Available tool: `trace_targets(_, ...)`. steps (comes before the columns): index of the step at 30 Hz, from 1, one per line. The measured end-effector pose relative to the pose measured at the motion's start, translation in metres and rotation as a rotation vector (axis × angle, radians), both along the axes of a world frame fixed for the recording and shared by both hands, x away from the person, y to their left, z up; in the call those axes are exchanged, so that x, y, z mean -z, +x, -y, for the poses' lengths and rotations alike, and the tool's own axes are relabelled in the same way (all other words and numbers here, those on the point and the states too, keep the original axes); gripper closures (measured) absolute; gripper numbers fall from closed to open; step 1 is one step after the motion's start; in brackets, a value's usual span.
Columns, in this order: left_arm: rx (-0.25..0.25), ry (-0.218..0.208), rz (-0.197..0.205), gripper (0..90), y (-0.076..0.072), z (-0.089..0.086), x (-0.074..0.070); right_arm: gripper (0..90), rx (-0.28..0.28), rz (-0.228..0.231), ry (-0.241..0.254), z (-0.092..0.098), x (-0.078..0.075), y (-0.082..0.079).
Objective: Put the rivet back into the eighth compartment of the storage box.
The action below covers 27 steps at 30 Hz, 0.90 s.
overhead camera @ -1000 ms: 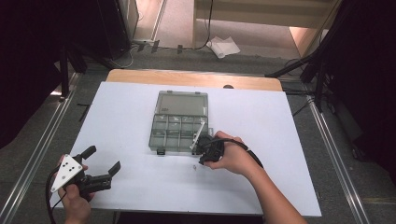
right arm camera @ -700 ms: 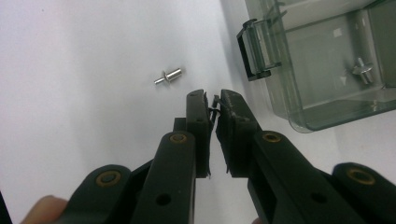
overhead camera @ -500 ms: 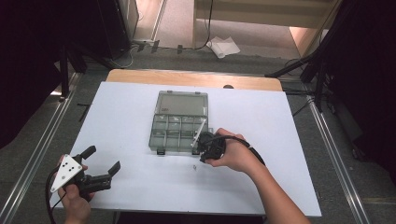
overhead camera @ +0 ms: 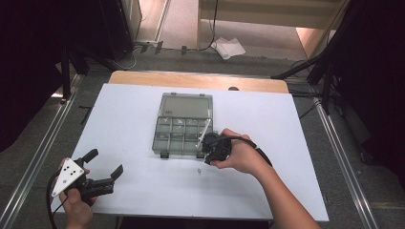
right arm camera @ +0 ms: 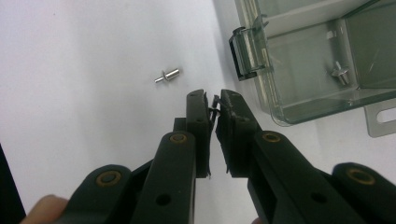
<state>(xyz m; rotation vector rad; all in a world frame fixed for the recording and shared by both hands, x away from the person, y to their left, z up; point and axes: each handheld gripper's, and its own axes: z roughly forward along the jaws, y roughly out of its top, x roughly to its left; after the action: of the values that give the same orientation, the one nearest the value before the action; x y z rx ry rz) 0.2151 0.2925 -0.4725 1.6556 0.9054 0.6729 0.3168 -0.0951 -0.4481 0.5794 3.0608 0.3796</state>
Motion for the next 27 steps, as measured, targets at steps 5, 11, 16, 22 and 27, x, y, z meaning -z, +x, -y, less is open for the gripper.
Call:
trace_targets(5, 0.0, -0.001, 0.0, 0.0, 0.0, 0.0, 0.0, 83.9, -0.004, -0.005, 0.0, 0.0, -0.002, 0.001)
trace_targets(11, 0.0, -0.001, 0.0, 0.0, 0.0, 0.0, 0.0, 83.9, 0.003, -0.009, -0.004, 0.001, -0.005, 0.001)
trace_targets(16, 0.001, -0.001, -0.001, 0.0, 0.0, 0.0, 0.0, 83.9, 0.005, -0.009, -0.009, 0.001, -0.007, 0.001)
trace_targets(22, 0.001, -0.003, 0.0, 0.0, 0.0, 0.0, 0.0, 83.9, -0.004, -0.011, -0.007, 0.001, -0.01, 0.003)
trace_targets(27, 0.001, -0.003, -0.001, 0.0, 0.0, 0.001, 0.0, 83.9, -0.005, -0.012, -0.007, 0.002, -0.013, 0.004)
